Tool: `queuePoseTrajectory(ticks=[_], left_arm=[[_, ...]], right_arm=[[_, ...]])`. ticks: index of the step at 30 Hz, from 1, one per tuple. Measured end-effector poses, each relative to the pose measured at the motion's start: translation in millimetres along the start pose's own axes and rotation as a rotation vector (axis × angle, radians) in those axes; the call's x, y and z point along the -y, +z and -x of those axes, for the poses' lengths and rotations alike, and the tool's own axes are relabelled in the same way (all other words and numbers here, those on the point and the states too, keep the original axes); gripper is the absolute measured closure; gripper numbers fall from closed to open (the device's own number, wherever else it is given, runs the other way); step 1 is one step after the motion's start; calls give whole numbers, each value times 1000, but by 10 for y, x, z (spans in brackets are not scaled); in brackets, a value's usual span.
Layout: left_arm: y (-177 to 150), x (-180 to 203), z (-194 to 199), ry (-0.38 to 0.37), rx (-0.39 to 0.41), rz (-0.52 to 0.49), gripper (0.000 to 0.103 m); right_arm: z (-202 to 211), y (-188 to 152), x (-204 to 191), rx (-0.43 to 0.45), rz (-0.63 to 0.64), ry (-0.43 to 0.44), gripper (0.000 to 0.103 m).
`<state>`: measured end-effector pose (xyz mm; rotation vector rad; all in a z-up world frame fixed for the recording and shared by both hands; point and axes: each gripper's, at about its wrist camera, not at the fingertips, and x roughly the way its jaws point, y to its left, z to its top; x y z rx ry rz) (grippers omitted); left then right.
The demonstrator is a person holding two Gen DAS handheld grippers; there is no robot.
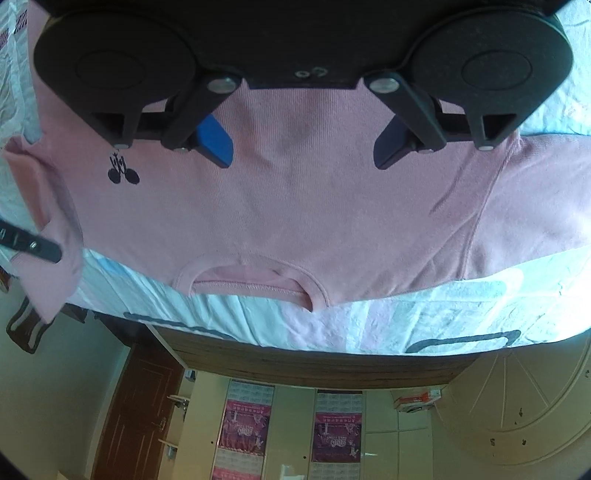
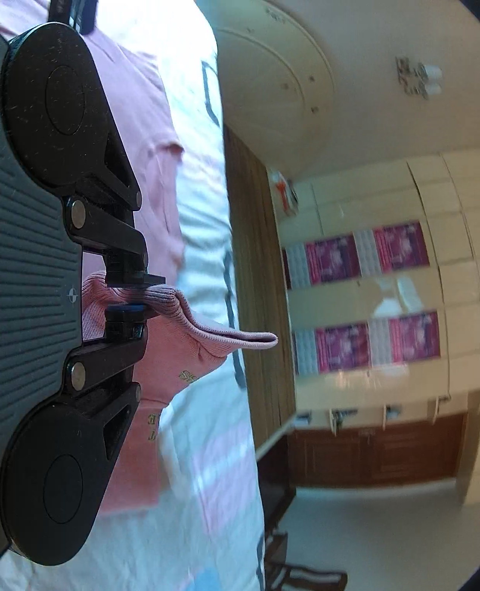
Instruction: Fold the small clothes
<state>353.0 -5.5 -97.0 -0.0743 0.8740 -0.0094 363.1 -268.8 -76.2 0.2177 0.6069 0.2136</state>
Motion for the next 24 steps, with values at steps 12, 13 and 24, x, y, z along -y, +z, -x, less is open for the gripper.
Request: queuePoseTrajectory(ticks=[12, 13, 24], left_arm=[[15, 50, -171, -184, -107, 107, 16], [-1, 122, -222, -219, -123, 110, 22], [-87, 572, -829, -310, -199, 166, 64]], right_arm=[[-40, -509, -538, -99, 96, 75, 31], [37, -560, -412, -98, 92, 29, 31], [667, -959, 653, -181, -37, -256, 31]])
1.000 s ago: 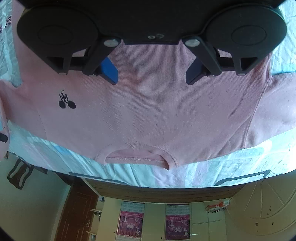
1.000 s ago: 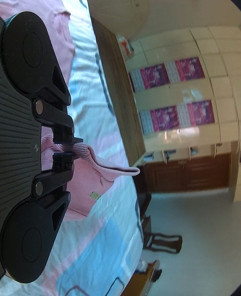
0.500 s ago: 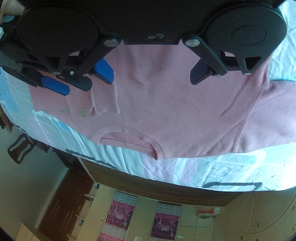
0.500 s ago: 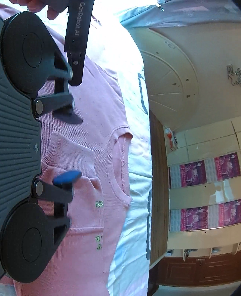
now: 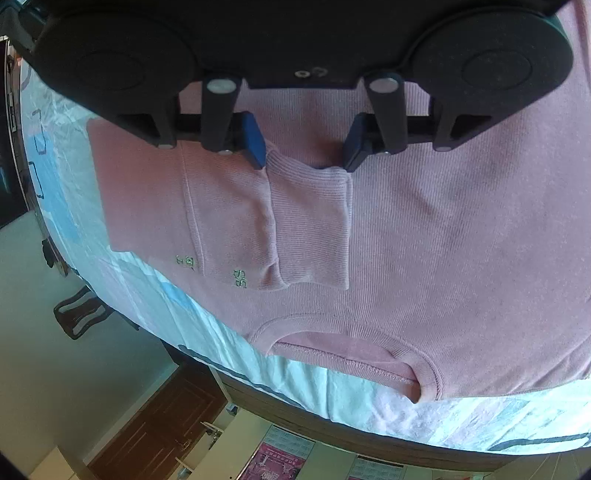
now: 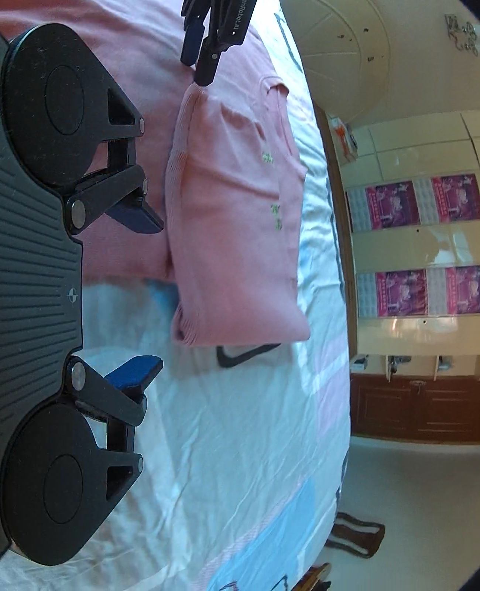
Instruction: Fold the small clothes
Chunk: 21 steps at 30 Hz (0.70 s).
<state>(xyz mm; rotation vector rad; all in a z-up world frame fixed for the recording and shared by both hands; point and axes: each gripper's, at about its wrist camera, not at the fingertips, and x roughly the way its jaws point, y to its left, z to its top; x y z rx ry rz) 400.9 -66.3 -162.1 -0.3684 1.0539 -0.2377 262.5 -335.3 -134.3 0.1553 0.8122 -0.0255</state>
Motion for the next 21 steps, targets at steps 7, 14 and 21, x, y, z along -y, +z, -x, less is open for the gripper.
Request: queuePoseTrajectory(ticks=[7, 14, 21], left_arm=[[78, 94, -10, -24, 101, 1, 97], [371, 201, 625, -88, 338, -30, 98], [393, -182, 846, 37, 403, -19, 98]], right_arm=[[-122, -26, 88, -15, -50, -29, 31], [-351, 74, -66, 6, -16, -31, 31], [-486, 234, -155, 29, -21, 8, 80]])
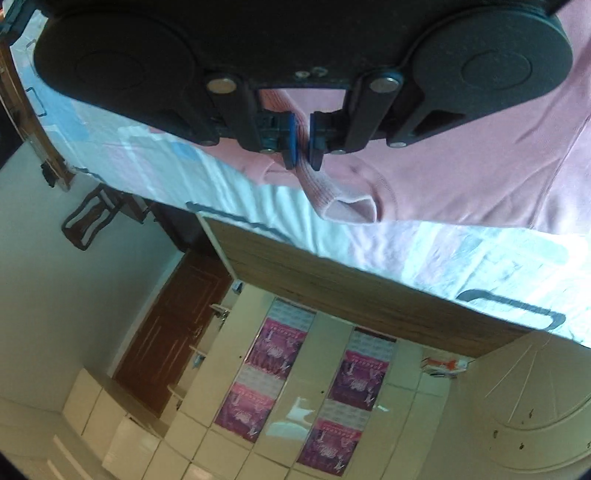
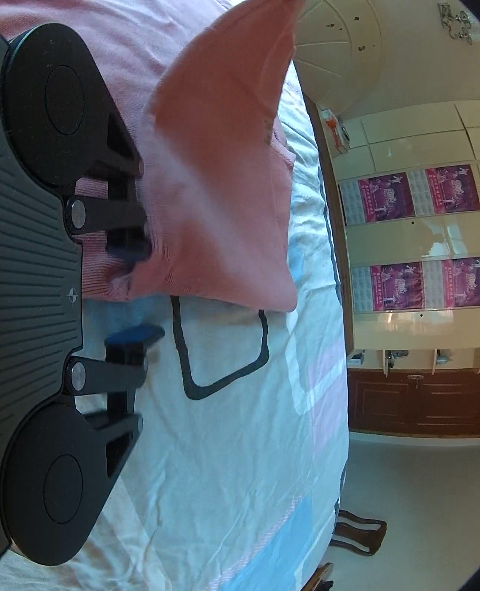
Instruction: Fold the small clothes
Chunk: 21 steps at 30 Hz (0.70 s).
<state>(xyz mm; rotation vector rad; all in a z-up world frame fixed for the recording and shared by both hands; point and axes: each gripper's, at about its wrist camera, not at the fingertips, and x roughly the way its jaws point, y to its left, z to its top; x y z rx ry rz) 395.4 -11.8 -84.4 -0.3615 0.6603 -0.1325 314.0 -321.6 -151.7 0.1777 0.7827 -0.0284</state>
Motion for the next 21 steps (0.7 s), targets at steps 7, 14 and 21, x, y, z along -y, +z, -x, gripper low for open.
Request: queuePoseTrajectory(ticks=[7, 14, 21], left_arm=[[-475, -391, -264, 112, -147, 20, 98], [-481, -544, -160, 206, -151, 52, 64], [-376, -418, 33, 181, -60, -16, 55]], right_arm=[[15, -105, 76, -2, -29, -23, 91], [225, -122, 153, -46, -29, 39, 70], [360, 114, 228, 39, -49, 35, 39]])
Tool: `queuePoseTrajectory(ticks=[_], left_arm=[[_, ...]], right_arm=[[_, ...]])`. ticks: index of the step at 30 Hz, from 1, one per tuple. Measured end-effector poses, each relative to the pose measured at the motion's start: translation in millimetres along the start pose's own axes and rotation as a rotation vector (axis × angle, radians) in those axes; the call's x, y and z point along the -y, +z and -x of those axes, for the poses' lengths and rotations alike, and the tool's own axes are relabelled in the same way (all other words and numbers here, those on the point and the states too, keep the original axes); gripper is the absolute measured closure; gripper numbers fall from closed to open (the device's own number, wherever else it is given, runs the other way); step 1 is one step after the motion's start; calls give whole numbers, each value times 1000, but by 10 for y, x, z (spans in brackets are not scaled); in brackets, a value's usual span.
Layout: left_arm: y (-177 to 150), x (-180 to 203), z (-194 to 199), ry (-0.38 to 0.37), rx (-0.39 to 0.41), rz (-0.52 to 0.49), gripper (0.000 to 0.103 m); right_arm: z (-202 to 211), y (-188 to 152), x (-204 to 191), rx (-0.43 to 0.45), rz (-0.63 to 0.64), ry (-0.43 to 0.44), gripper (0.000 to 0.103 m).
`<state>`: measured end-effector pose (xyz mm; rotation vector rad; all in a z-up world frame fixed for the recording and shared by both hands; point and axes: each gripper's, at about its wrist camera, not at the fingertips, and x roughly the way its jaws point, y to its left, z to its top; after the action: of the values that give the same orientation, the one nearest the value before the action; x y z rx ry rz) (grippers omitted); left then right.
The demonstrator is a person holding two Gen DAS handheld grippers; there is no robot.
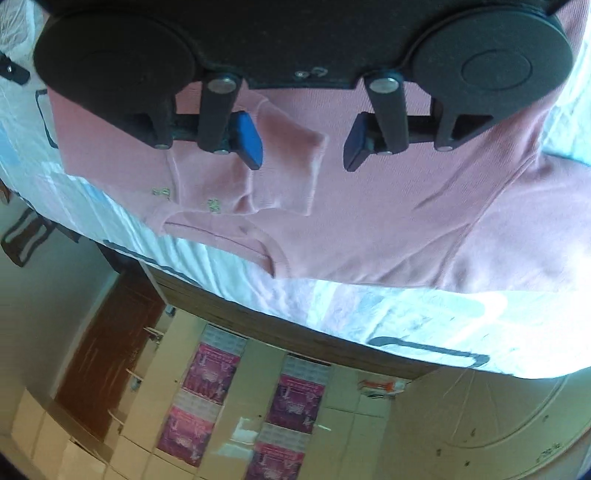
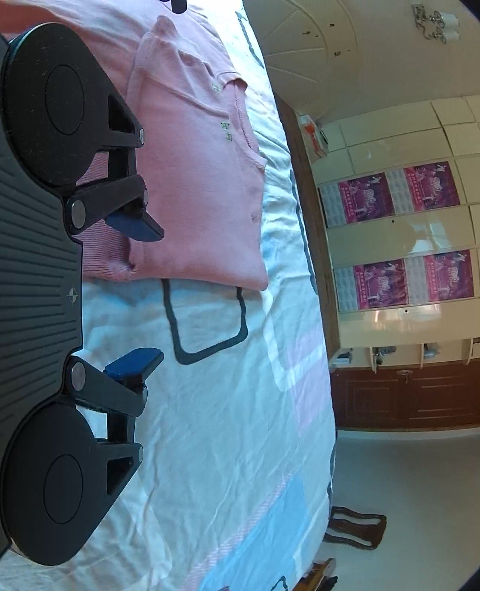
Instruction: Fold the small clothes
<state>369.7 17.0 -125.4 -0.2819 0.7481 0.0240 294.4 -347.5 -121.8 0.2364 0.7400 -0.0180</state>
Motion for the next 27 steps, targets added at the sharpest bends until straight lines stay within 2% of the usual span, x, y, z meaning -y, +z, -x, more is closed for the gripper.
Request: queuePoseTrajectory(ticks=[3, 7, 10, 16, 17, 19, 21, 24, 27], left_arm=[[27, 229, -200, -39, -25, -31, 55], [28, 410, -484, -47, -65, -67, 55], [26, 450, -640, -16, -86, -98, 54], [19, 426, -762, 30, -106, -128, 54], [12, 445, -765, 36, -105, -141, 54], [-3, 479, -768, 47, -100, -159, 52], [-8, 500, -773, 51, -98, -165, 50], [-1, 514, -770, 52, -100, -166, 49], [-4, 526, -769, 55, -99, -173, 47]], right_arm=[[-327, 193, 29, -29, -55, 17, 40], [-724, 433, -24, -54, -64, 18, 41], [-965, 592, -22, -70, -78, 17, 59], [-1369, 793, -2, -113, -91, 13, 60], [-1401, 802, -13, -114, -90, 21, 66], [-1418, 803, -58, -120, -73, 62, 89], [-1393, 796, -141, -98, 6, 32, 91], [-1407, 764, -96, -58, 64, -97, 99], [-1367, 739, -7, -67, 32, -86, 99]])
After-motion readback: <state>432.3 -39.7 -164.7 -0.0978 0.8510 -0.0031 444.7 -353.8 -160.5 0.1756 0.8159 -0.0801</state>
